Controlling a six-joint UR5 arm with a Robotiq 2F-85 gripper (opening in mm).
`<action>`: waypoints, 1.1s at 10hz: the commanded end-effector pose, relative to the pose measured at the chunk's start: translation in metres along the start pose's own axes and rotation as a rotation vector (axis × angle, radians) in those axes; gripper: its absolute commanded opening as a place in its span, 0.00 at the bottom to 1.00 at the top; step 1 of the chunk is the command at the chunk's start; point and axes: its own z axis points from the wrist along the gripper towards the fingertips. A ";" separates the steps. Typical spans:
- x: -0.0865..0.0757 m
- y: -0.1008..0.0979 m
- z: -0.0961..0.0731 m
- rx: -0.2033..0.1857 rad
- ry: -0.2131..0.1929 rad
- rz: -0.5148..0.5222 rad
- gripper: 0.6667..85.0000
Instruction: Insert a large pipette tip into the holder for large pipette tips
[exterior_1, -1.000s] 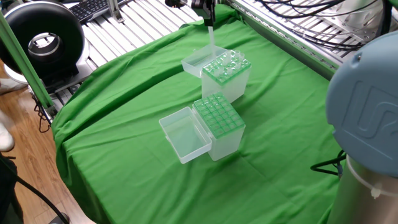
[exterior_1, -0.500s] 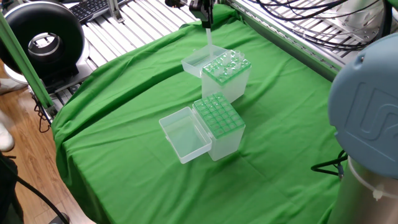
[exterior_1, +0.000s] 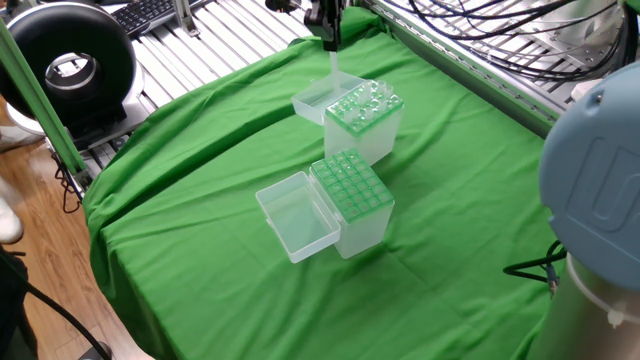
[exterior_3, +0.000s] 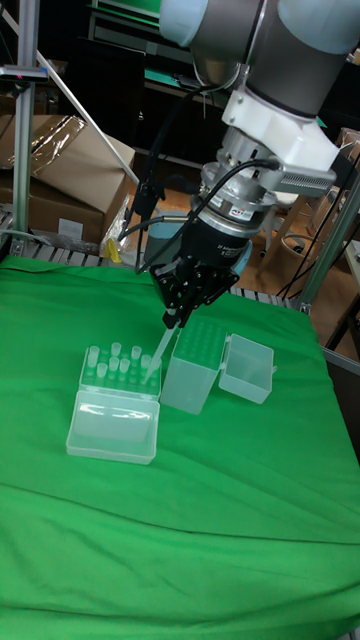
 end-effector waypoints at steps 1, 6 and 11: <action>-0.007 -0.003 0.010 -0.007 -0.036 -0.016 0.00; -0.006 -0.009 0.057 -0.053 -0.101 -0.081 0.32; 0.010 -0.009 0.076 -0.035 -0.114 -0.055 0.35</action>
